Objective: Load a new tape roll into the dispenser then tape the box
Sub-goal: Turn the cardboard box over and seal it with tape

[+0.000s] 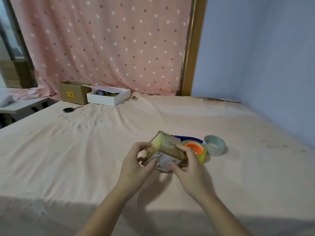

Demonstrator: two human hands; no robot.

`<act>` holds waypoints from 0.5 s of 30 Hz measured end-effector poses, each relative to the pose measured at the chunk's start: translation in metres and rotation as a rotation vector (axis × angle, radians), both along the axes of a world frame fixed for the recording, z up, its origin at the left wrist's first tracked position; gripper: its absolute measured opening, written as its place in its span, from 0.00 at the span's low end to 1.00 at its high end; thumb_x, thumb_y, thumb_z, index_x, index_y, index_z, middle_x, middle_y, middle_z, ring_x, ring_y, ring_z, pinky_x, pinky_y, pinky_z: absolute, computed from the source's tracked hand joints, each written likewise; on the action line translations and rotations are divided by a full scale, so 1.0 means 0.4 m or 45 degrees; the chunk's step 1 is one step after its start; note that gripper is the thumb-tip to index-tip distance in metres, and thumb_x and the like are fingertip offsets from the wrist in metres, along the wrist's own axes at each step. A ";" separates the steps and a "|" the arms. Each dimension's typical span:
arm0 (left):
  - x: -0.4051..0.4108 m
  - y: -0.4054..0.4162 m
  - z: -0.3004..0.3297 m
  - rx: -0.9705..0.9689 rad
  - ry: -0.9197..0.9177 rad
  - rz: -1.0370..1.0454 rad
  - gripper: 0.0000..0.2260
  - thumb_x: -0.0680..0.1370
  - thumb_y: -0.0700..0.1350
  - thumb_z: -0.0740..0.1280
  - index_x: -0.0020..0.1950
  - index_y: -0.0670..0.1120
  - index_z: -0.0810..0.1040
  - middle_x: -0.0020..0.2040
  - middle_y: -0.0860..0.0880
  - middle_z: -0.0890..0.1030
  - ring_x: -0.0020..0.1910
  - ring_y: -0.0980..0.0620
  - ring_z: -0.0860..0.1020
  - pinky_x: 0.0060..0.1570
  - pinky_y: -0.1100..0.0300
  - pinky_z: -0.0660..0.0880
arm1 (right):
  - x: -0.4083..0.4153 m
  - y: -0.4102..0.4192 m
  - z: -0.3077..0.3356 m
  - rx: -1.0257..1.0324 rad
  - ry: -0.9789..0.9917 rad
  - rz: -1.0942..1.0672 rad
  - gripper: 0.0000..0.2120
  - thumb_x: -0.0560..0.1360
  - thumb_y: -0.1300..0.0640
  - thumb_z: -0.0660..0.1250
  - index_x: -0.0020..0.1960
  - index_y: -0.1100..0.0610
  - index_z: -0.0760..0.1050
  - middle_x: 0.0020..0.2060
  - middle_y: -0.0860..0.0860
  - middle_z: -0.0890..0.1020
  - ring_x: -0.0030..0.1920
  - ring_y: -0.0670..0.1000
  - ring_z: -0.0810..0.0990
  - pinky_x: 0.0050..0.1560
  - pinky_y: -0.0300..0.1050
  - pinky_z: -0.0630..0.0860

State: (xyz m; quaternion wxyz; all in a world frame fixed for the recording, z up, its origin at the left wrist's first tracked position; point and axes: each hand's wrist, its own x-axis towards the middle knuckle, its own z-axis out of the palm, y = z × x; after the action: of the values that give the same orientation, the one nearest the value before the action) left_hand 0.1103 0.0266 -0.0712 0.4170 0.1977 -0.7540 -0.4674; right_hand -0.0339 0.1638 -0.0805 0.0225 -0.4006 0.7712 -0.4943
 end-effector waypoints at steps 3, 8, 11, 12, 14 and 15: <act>0.004 0.004 0.002 0.017 -0.110 -0.048 0.21 0.73 0.38 0.76 0.59 0.55 0.75 0.54 0.56 0.83 0.54 0.60 0.83 0.50 0.68 0.78 | -0.001 0.019 0.004 -0.137 0.061 0.043 0.28 0.73 0.56 0.77 0.68 0.37 0.72 0.61 0.43 0.76 0.60 0.36 0.77 0.60 0.39 0.78; 0.013 -0.016 -0.022 0.114 -0.268 -0.193 0.20 0.71 0.42 0.76 0.56 0.60 0.75 0.53 0.56 0.83 0.53 0.53 0.84 0.49 0.60 0.82 | -0.022 0.072 0.018 0.164 0.203 0.175 0.33 0.71 0.44 0.76 0.72 0.33 0.65 0.65 0.39 0.74 0.55 0.33 0.77 0.54 0.31 0.75; 0.013 -0.040 -0.024 0.071 -0.366 -0.260 0.25 0.69 0.50 0.78 0.62 0.58 0.73 0.62 0.54 0.80 0.64 0.56 0.79 0.62 0.57 0.78 | -0.066 0.087 0.021 0.047 -0.037 0.186 0.38 0.66 0.37 0.76 0.73 0.32 0.65 0.62 0.41 0.77 0.54 0.46 0.81 0.54 0.51 0.82; 0.011 -0.043 -0.020 0.055 -0.380 -0.285 0.27 0.68 0.52 0.78 0.64 0.57 0.73 0.65 0.55 0.79 0.68 0.58 0.76 0.66 0.55 0.75 | -0.080 0.088 0.025 -0.022 -0.123 0.189 0.38 0.66 0.38 0.77 0.73 0.32 0.67 0.61 0.43 0.77 0.54 0.47 0.81 0.54 0.51 0.82; 0.002 -0.037 -0.006 0.026 -0.304 -0.319 0.25 0.69 0.50 0.77 0.65 0.55 0.74 0.64 0.56 0.81 0.69 0.58 0.75 0.68 0.51 0.73 | -0.095 0.084 0.034 -0.051 -0.233 0.279 0.33 0.68 0.43 0.77 0.71 0.34 0.71 0.62 0.46 0.79 0.56 0.49 0.82 0.55 0.47 0.82; -0.005 -0.033 0.005 -0.003 -0.238 -0.302 0.24 0.71 0.48 0.77 0.64 0.54 0.75 0.63 0.55 0.82 0.67 0.56 0.77 0.67 0.50 0.74 | -0.093 0.080 0.036 -0.030 -0.278 0.324 0.28 0.70 0.44 0.77 0.68 0.35 0.74 0.61 0.47 0.81 0.57 0.49 0.83 0.55 0.45 0.82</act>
State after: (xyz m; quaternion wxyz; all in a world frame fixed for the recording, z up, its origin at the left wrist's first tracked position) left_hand 0.1085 0.0133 -0.0693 0.2869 0.1495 -0.8082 -0.4921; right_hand -0.0712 0.1959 -0.0663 0.1640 -0.4392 0.7012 -0.5372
